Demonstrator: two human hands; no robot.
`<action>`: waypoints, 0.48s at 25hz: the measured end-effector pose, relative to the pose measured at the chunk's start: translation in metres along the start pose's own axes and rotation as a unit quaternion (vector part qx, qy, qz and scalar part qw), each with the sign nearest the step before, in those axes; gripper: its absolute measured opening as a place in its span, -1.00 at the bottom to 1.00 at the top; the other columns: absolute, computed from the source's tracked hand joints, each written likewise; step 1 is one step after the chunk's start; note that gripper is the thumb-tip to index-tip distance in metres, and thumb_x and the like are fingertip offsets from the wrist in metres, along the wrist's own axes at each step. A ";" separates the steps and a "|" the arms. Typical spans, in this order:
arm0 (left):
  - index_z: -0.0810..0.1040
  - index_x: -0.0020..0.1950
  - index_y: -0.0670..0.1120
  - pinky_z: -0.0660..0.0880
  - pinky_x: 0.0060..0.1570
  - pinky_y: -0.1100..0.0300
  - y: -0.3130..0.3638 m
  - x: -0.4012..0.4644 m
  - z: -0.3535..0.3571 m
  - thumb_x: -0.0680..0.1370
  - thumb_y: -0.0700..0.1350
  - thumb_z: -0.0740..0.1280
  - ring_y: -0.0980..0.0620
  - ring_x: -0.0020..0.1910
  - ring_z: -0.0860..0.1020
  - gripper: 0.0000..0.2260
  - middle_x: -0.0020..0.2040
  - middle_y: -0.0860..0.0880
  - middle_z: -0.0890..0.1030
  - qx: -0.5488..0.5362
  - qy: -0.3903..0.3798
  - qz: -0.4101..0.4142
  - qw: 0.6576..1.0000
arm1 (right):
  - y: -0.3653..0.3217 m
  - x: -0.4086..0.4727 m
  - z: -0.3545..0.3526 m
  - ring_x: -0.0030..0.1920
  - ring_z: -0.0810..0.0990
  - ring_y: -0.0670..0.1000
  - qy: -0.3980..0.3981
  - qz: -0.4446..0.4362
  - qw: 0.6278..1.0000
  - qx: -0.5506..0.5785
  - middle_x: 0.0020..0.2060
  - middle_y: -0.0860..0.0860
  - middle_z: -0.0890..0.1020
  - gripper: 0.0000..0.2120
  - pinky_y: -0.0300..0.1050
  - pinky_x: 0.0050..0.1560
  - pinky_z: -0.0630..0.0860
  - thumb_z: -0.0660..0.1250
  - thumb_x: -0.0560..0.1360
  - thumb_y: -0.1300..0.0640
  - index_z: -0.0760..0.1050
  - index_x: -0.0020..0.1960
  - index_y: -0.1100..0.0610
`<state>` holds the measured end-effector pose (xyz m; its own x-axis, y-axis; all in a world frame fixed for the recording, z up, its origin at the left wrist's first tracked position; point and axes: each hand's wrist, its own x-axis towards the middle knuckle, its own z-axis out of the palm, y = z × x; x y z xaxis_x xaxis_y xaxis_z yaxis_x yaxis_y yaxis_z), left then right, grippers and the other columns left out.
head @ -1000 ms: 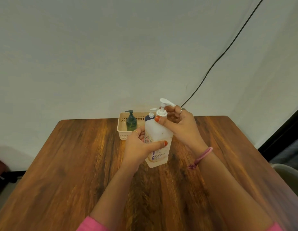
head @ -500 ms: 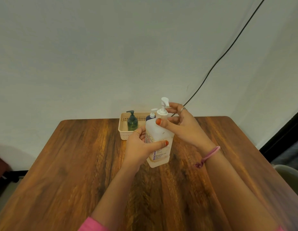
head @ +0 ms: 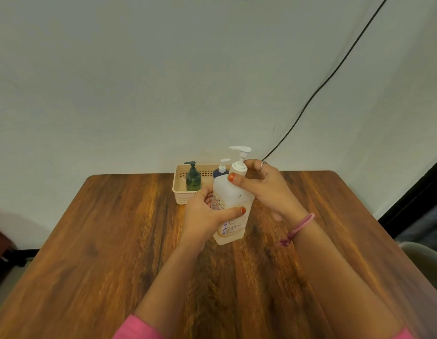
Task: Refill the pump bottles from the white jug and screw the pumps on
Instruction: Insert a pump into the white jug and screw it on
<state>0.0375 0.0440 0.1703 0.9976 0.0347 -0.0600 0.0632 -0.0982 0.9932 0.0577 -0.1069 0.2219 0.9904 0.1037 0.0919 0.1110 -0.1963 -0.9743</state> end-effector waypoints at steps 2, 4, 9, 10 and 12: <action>0.50 0.25 -0.01 0.62 0.02 0.07 -0.001 -0.001 0.000 0.20 -0.07 0.63 0.07 0.05 0.63 -0.35 0.07 0.07 0.65 0.002 0.002 0.001 1.000 | 0.002 0.000 0.009 0.02 0.63 0.03 0.047 0.009 0.999 -0.016 0.04 -0.02 0.62 -0.58 -0.02 -0.06 0.64 0.54 0.32 -0.05 0.51 0.09 0.04; 0.50 0.25 -0.02 0.62 0.00 0.10 -0.002 -0.001 -0.001 0.21 -0.08 0.63 0.09 0.05 0.63 -0.35 0.06 0.07 0.65 0.000 -0.003 0.001 1.000 | 0.004 0.002 0.005 0.07 0.62 0.03 0.010 0.019 1.000 -0.015 0.09 -0.03 0.61 -0.49 0.01 -0.02 0.63 0.53 0.29 -0.12 0.49 0.16 0.02; 0.49 0.25 0.01 0.61 -0.05 0.18 -0.001 -0.002 0.001 0.21 -0.08 0.63 0.12 0.04 0.62 -0.35 0.06 0.11 0.64 0.006 -0.007 0.002 1.000 | 0.003 -0.003 -0.005 0.08 0.62 0.04 -0.033 0.011 0.998 0.059 0.09 -0.02 0.63 -0.63 -0.13 -0.07 0.61 0.47 0.41 0.04 0.54 0.19 0.05; 0.49 0.25 0.01 0.61 -0.03 0.15 -0.002 -0.001 0.002 0.21 -0.08 0.63 0.11 0.05 0.62 -0.35 0.06 0.10 0.64 0.011 -0.005 0.004 1.000 | 0.002 -0.004 0.002 0.02 0.63 0.02 0.019 0.007 0.999 0.046 0.03 -0.01 0.63 -0.64 -0.19 -0.15 0.60 0.51 0.37 0.05 0.54 0.12 0.07; 0.50 0.24 -0.01 0.61 0.02 0.07 -0.003 -0.001 0.003 0.19 -0.08 0.64 0.09 0.04 0.62 -0.34 0.06 0.08 0.65 0.019 -0.002 0.007 1.000 | 0.004 -0.007 0.016 -0.06 0.62 -0.04 0.106 0.008 0.994 0.013 -0.05 -0.03 0.62 -0.58 -0.21 -0.22 0.58 0.57 0.29 -0.01 0.48 0.03 0.08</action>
<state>0.0365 0.0412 0.1668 0.9985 0.0281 -0.0459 0.0493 -0.1363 0.9894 0.0498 -0.0930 0.2141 0.9874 -0.1080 0.1154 0.0961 -0.1697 -0.9808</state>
